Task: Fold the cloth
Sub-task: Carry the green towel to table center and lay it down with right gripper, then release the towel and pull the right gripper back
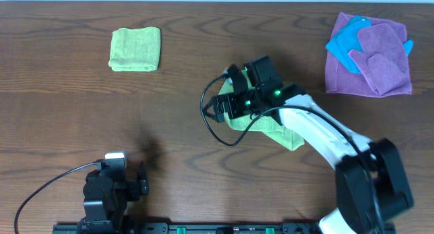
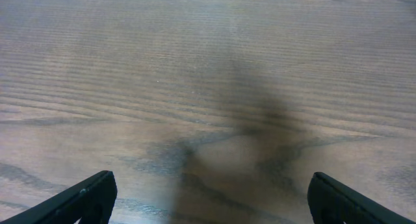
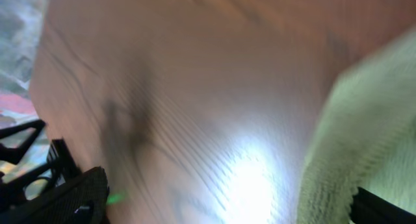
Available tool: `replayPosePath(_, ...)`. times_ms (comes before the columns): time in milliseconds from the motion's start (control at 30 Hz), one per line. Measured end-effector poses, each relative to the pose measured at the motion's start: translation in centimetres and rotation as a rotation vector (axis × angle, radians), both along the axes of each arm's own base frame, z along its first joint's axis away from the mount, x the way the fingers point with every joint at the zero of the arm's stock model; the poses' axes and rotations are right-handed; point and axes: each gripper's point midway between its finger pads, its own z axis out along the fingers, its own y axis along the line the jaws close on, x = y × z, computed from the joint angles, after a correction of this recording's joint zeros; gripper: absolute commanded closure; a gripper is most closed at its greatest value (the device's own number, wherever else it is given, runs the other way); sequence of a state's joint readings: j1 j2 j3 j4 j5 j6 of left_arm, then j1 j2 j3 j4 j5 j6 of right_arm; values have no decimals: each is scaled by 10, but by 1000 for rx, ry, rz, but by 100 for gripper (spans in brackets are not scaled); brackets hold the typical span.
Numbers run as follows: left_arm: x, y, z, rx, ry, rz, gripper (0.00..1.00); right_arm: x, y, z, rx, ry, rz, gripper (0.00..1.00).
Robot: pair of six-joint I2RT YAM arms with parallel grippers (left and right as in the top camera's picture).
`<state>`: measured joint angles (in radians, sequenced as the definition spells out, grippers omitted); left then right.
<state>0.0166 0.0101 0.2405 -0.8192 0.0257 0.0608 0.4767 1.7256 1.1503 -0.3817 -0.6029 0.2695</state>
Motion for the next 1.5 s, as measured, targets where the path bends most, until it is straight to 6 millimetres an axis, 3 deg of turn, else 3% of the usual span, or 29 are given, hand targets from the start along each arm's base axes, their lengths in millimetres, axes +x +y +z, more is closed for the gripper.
replayPosePath(133, 0, 0, 0, 0, 0, 0, 5, -2, 23, 27, 63, -102, 79, 1)
replayPosePath(400, 0, 0, 0, 0, 0, 0, 5, -44, 63, 32, 105, -98, 232, 1)
replayPosePath(533, 0, 0, 0, 0, 0, 0, 5, -64, 66, 21, 57, -53, 263, 1)
replayPosePath(633, 0, 0, 0, 0, 0, 0, 5, -74, 52, 0, -78, -14, 240, 1)
replayPosePath(800, 0, 0, 0, 0, 0, 0, 5, -68, -5, -46, -515, -58, 83, 1)
replayPosePath(833, 0, 0, 0, 0, 0, 0, 5, -61, -14, -49, -588, -106, 51, 1)
replayPosePath(900, 0, 0, 0, 0, 0, 0, 5, -54, -13, -47, -613, -174, 81, 1)
replayPosePath(967, 0, 0, 0, 0, 0, 0, 5, -55, -5, -46, -594, -213, 153, 1)
replayPosePath(1033, 0, 0, 0, 0, 0, 0, 5, -59, -9, -48, -616, -195, 146, 1)
replayPosePath(1167, 0, 0, 0, 0, 0, 0, 5, -80, -59, -57, -801, -11, -53, 1)
replayPosePath(1267, 0, 0, 0, 0, 0, 0, 5, -84, -76, -43, -816, 18, -168, 1)
replayPosePath(1400, 0, 0, 0, 0, 0, 0, 5, -90, -98, -1, -728, -3, -320, 1)
replayPosePath(1500, 0, 0, 0, 0, 0, 0, 5, -96, -130, 12, -646, -3, -489, 1)
